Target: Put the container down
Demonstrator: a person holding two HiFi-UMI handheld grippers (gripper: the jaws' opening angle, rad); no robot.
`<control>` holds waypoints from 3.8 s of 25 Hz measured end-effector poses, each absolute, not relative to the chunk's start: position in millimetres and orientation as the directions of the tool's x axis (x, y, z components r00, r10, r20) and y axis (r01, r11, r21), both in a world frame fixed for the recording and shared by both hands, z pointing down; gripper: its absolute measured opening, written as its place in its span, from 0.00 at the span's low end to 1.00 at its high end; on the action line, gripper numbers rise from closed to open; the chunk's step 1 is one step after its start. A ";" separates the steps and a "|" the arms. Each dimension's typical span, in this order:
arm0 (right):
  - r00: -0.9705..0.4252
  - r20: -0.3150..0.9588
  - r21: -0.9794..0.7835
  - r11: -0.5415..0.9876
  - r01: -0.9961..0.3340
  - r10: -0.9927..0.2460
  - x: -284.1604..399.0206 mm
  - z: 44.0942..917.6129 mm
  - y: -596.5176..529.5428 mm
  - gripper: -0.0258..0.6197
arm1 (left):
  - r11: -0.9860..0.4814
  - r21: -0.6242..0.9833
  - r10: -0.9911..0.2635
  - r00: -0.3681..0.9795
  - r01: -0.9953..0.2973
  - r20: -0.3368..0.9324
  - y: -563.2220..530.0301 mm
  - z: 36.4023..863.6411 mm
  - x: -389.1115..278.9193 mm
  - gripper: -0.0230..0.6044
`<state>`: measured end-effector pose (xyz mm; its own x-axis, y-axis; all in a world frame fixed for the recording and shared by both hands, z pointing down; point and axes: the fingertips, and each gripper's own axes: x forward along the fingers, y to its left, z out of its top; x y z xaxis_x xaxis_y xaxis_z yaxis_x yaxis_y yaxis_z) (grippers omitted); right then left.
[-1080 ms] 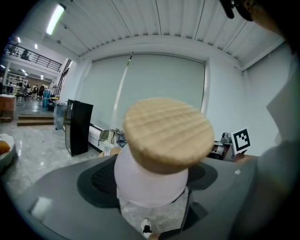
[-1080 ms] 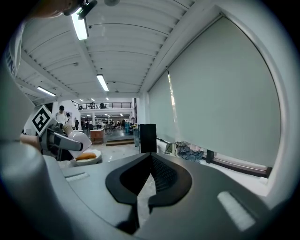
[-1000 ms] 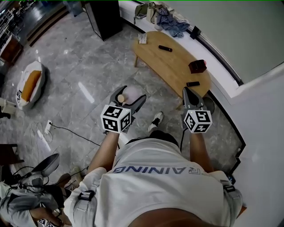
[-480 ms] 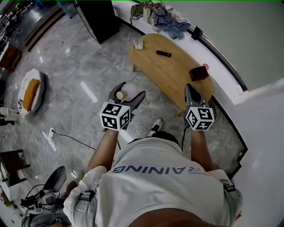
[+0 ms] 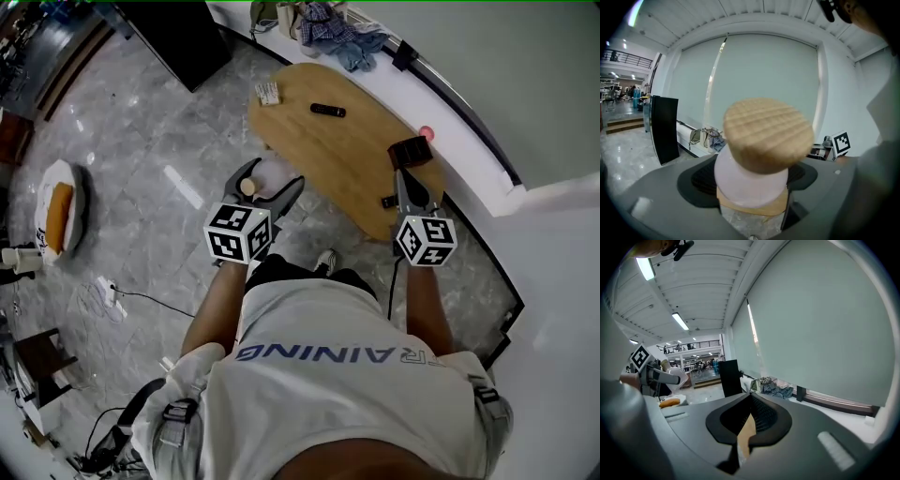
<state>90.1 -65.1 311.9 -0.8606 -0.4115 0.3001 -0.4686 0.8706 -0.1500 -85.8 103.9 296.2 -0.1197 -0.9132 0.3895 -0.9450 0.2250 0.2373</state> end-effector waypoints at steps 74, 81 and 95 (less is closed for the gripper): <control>-0.355 0.683 -0.222 0.282 -0.933 -0.638 83.4 628.4 -158.1 0.06 | -0.586 0.074 -0.365 0.344 -0.807 0.865 -208.1 876.7 -67.0 0.67; -0.369 0.681 -0.237 0.286 -0.928 -0.633 87.7 624.8 -156.4 0.06 | -0.582 0.073 -0.331 0.317 -0.810 0.889 -208.6 878.7 -65.5 0.68; -0.438 0.646 -0.260 0.360 -0.896 -0.625 91.1 573.7 -146.6 0.06 | -0.438 0.141 -0.394 0.331 -0.888 0.857 -169.9 759.5 -89.8 0.70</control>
<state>91.1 -146.6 573.7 -0.4381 -0.6246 0.6464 -0.8962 0.3595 -0.2600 -89.8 -169.9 759.5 0.3309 -0.3942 0.8574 -0.8879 -0.4377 0.1415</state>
